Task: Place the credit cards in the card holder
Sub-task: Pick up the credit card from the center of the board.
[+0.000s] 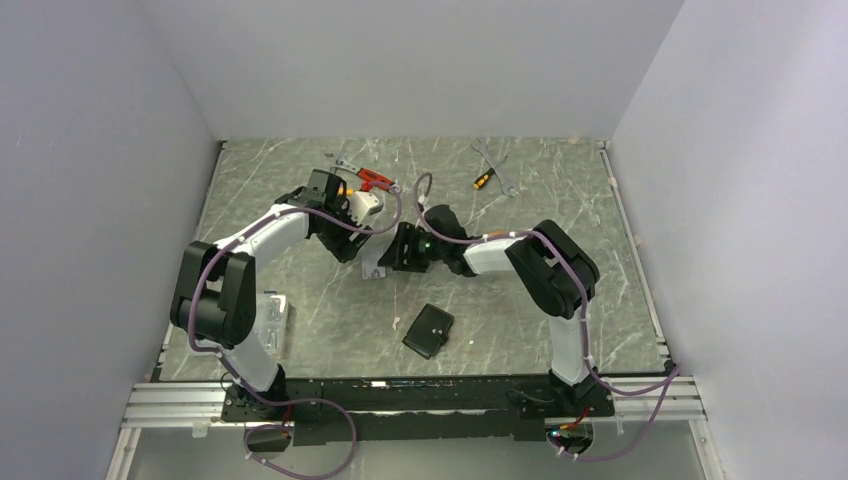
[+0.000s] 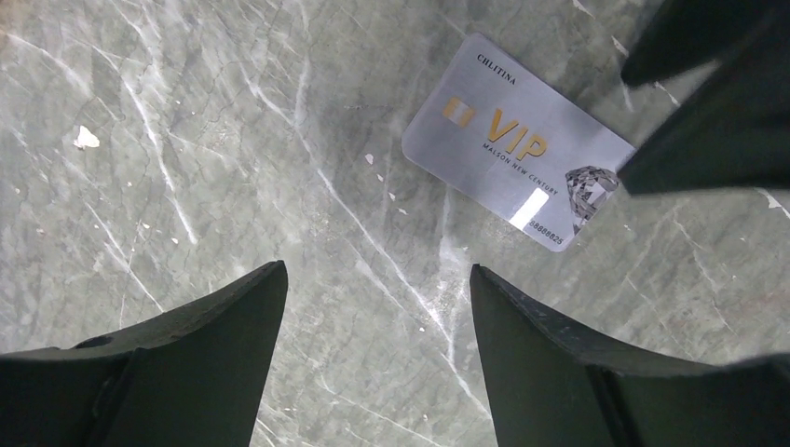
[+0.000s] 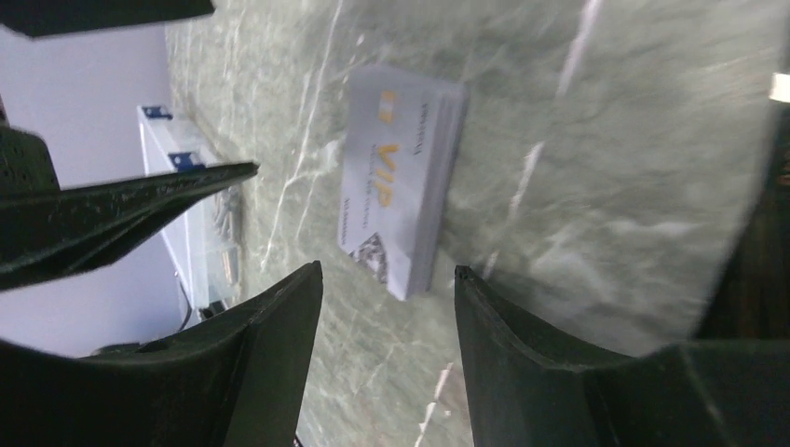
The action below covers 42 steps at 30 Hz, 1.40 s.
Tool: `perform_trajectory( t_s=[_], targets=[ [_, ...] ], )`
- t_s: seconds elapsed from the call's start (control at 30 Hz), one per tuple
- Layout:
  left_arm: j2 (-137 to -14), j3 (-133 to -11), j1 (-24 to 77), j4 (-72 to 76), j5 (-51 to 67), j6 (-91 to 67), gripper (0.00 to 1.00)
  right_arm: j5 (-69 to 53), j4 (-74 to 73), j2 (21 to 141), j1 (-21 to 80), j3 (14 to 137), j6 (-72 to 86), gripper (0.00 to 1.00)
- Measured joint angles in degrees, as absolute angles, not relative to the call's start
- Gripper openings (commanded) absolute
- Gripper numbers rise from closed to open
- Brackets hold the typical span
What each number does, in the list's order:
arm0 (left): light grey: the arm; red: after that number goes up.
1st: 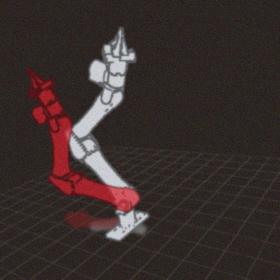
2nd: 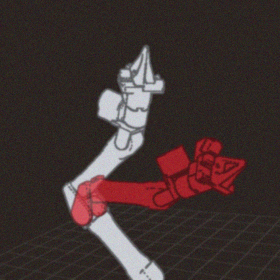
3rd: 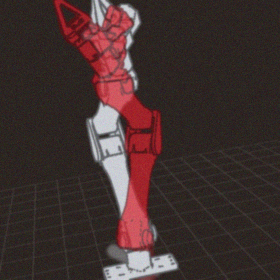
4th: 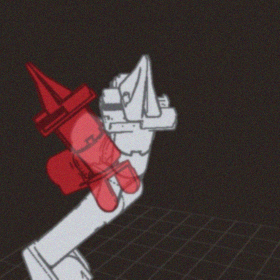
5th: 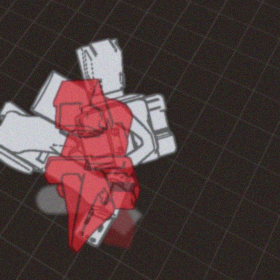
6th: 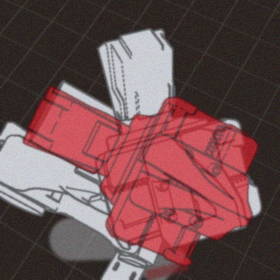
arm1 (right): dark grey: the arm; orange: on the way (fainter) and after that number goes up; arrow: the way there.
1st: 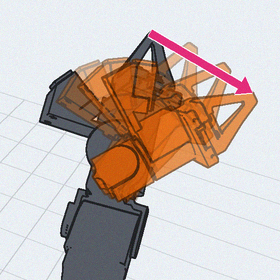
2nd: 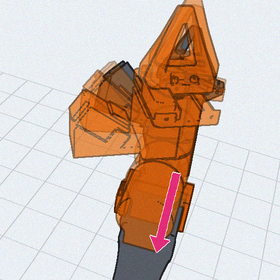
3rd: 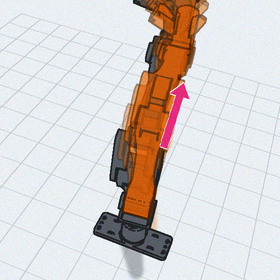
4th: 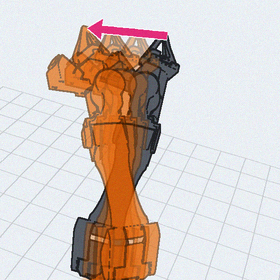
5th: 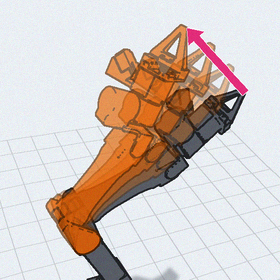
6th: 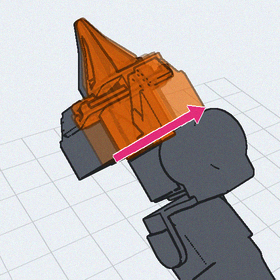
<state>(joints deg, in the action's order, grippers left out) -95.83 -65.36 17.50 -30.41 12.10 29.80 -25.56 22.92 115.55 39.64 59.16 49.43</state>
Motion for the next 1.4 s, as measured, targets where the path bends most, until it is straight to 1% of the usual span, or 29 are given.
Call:
perform_trajectory(
  t_s=[0.27,0.5,0.73,1.13,1.4],
  targets=[
    [-96.8,-65.8,17.2,-30.9,12.7,27.9,0.74,-23.0,17.8,116.7,35.4,64.2,47.4,0.57],
    [-98.5,-66.0,16.7,-30.9,15.2,26.7,0.65,-22.6,17.7,120.2,36.3,68.5,47.6,0.56],
    [-98.5,-64.8,16.7,-29.8,15.2,26.9,0.66,-22.8,19.4,121.3,39.0,69.2,49.2,0.56],
    [-99.4,-64.5,16.7,-29.3,15.2,26.9,0.67,-24.1,30.9,121.1,39.9,62.4,54.5,0.55],
    [-100.1,-64.5,18.6,-28.7,14.2,26.9,0.74,-24.4,32.2,121.1,39.8,61.5,55.3,0.54]
  ],
)
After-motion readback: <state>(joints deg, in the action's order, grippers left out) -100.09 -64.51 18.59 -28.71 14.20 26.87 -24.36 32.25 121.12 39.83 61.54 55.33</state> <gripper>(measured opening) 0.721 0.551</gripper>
